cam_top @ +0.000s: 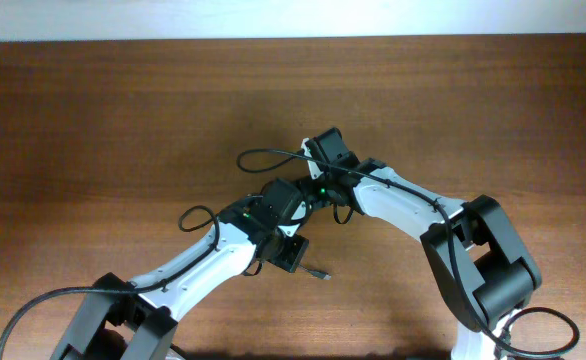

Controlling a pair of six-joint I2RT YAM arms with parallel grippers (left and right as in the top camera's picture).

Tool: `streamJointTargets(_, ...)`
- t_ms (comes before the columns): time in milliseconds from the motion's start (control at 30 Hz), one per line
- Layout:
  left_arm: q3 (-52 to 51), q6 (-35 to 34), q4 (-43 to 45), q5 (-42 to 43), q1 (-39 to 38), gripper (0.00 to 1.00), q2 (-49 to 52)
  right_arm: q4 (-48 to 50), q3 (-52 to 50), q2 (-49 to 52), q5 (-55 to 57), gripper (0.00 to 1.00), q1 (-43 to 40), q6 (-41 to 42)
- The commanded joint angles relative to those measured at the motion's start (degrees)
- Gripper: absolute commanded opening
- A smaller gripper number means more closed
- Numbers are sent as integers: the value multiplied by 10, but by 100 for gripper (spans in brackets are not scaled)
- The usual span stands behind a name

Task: Untangle cables

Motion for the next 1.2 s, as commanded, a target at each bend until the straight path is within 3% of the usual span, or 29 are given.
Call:
streamJointTargets(0, 2, -23, -2, -1, 4, 52, 20, -8, -4, 9, -31, 69, 22, -1)
streamJointTargets(67, 2, -23, -6, -20, 4, 39, 20, -9, -4, 9, -21, 61, 22, -1)
streamJointTargets(133, 2, -22, -13, -48, 4, 17, 20, -12, -4, 9, -20, 54, 22, -1)
streamJointTargets(333, 4, -23, -58, -199, 5, 15, 20, -17, -4, 9, 9, 44, 22, -1)
streamJointTargets(533, 31, -23, -108, -273, 5, 31, 20, -17, -4, 9, 9, 44, 22, -1)
streamJointTargets(700, 47, -27, -166, -335, 5, 54, 20, -17, -4, 9, 9, 44, 22, -1)
streamJointTargets(867, 70, -126, -229, -396, 43, 70, 20, -20, -4, 9, 9, 44, 22, -1)
streamJointTargets(1033, 130, -121, -275, -286, 111, 81, 20, -20, -4, 9, 9, 45, 22, 0)
streamJointTargets(1100, 168, -47, -282, -195, 121, 82, 19, -19, -4, 9, 9, 45, 22, 0)
streamJointTargets(1167, 198, 56, -279, -44, 120, 85, 17, -19, -4, 9, 9, 45, 22, 4)
